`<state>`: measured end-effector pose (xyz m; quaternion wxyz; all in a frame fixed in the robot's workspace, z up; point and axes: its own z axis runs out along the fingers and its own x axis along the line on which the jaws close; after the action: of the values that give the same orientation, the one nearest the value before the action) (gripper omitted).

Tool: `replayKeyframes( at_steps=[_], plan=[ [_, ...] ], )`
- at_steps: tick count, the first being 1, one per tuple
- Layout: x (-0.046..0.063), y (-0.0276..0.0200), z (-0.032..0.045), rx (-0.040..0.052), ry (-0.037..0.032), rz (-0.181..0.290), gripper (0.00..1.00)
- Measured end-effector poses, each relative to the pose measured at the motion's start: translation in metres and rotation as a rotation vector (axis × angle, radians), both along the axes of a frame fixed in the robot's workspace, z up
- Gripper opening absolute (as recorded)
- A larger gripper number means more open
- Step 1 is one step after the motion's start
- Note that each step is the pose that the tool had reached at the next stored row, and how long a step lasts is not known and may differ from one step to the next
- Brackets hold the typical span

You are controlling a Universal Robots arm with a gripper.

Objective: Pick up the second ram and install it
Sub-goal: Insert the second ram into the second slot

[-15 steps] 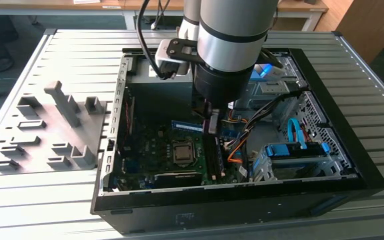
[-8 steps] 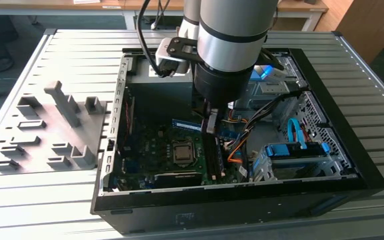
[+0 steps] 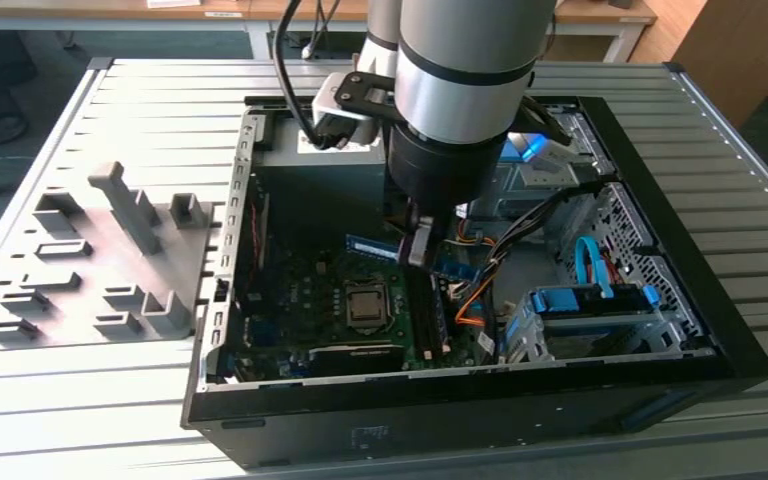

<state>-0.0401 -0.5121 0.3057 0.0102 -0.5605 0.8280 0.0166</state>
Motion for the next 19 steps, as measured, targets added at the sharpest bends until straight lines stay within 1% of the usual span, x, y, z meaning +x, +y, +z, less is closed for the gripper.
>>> replayKeyframes(
  at_steps=[19],
  plan=[
    [0.0000, 0.0000, -0.0001, 0.0001, 0.0000, -0.124, 0.14]
  ],
)
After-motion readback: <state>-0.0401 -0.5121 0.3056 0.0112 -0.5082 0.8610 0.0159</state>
